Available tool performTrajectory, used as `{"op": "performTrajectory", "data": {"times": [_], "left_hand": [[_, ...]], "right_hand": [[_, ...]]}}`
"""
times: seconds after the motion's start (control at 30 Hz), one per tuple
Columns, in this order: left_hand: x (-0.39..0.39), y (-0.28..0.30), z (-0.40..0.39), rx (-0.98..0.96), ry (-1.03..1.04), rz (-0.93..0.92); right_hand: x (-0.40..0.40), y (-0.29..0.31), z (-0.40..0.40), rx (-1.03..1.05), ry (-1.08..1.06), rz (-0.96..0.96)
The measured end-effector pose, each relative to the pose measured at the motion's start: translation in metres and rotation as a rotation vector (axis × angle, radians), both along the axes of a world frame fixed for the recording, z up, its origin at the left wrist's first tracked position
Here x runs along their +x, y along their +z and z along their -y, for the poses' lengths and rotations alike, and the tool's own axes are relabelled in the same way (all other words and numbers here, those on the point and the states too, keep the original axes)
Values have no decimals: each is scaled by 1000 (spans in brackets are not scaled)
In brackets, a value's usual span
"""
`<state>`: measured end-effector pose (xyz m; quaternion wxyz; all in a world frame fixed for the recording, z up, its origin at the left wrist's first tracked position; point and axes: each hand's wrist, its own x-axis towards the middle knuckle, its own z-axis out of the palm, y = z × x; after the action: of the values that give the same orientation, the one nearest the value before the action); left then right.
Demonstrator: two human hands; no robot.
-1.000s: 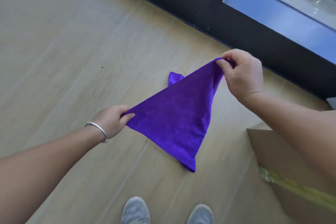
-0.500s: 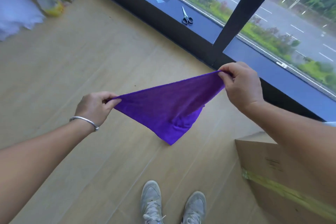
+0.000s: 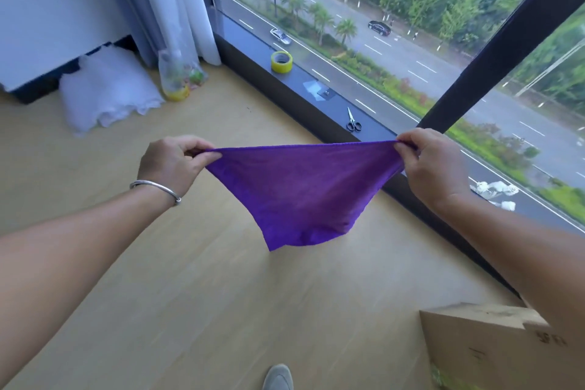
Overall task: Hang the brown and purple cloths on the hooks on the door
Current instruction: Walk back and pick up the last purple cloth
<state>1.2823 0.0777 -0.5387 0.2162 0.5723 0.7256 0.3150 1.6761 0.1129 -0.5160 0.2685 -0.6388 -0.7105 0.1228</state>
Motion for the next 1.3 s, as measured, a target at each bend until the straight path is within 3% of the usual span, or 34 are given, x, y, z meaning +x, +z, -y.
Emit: {"op": "performTrajectory", "data": {"times": [0.3, 0.57, 0.77, 0.97, 1.3], "left_hand": [[-35, 59, 33, 141, 50, -36], [-15, 54, 158, 38, 31, -201], [35, -2, 289, -84, -21, -277], [90, -78, 410, -409, -34, -213], [142, -206, 536, -700, -166, -137]], "right_hand": [[-33, 40, 17, 25, 25, -206], [-20, 12, 101, -36, 137, -179], [29, -55, 210, -162, 215, -100], [80, -121, 327, -416, 204, 5], [133, -222, 453, -688, 201, 152]]}}
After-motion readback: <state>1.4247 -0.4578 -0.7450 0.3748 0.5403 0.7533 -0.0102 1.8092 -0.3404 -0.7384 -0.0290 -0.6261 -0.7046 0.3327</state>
